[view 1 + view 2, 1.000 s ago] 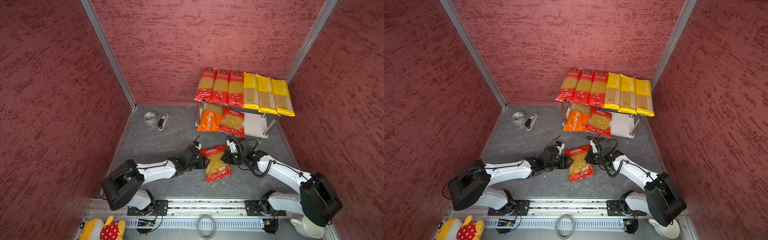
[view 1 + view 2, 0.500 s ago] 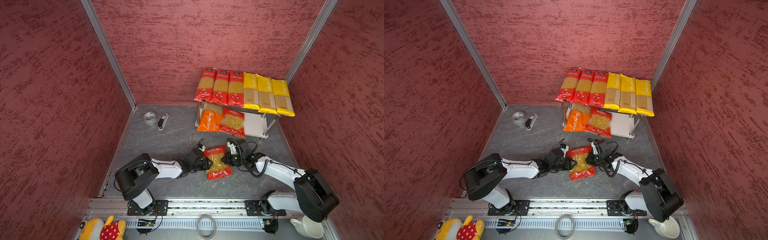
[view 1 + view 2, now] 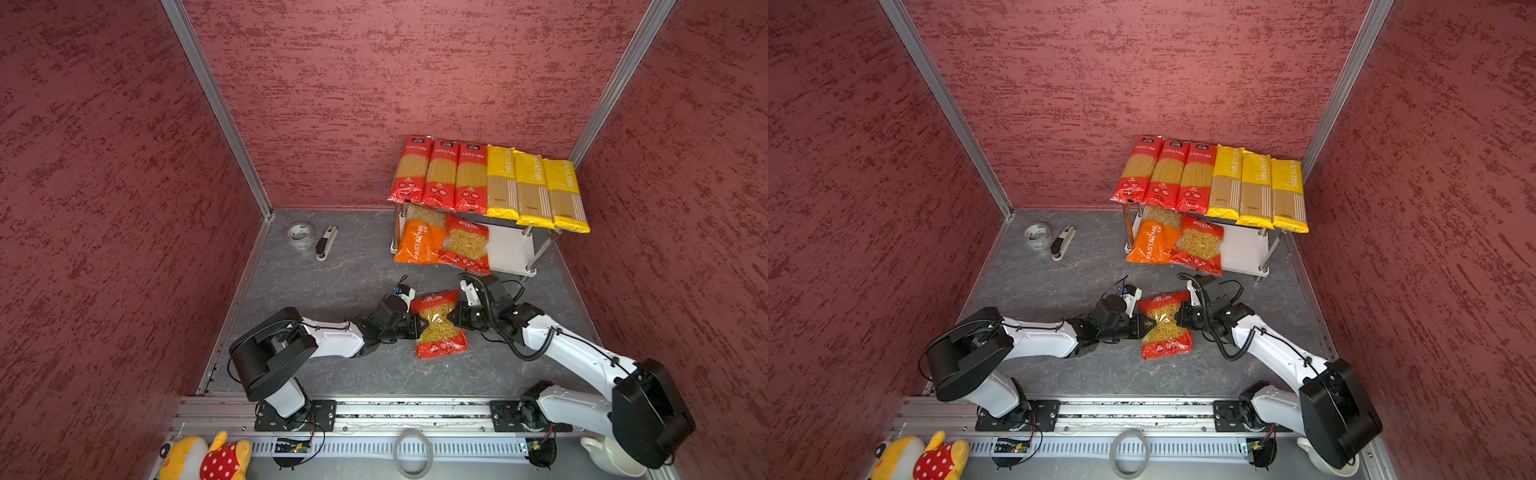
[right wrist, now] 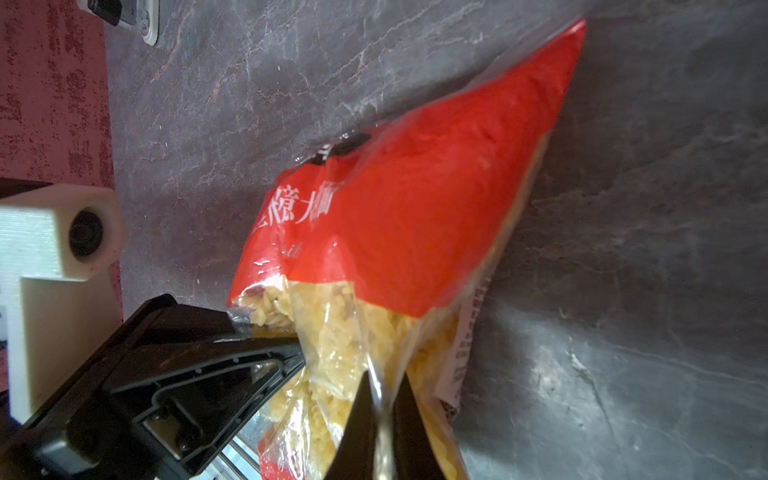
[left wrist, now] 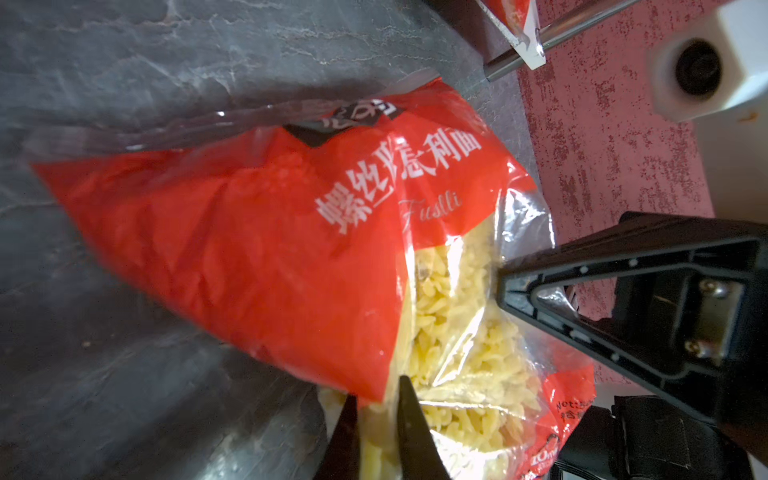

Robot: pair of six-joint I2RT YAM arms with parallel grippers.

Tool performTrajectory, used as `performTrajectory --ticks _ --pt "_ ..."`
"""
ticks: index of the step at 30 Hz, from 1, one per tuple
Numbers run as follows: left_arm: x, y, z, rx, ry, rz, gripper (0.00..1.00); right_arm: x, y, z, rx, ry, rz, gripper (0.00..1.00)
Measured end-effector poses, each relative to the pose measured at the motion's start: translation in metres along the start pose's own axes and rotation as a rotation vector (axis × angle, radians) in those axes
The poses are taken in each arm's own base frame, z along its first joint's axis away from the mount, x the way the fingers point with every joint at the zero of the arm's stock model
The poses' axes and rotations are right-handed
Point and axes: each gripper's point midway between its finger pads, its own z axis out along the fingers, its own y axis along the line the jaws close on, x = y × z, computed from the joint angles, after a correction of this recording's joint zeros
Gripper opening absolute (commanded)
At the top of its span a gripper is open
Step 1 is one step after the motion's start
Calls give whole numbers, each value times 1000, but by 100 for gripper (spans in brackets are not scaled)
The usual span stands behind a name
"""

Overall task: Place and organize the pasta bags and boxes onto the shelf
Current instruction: 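Carry the red fusilli bag with both grippers onto the lower shelf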

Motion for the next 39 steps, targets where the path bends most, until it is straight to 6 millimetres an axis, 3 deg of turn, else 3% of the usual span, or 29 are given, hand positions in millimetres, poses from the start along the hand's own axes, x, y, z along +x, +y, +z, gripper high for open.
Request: performTrajectory --ticks 10,16,20,26,39 --pt "-38 -57 -8 84 -60 100 1 -31 3 -40 30 -160 -16 0" --pt "-69 -99 -7 142 -103 183 0 -62 -1 -70 55 -296 -1 0" --pt "-92 -124 9 174 -133 246 0 -87 -13 -92 101 -409 20 0" --pt "-119 -145 44 198 -181 333 0 -126 -41 -116 171 -576 75 0" --pt "-187 -163 116 191 -400 466 0 -213 -88 -133 310 -960 94 0"
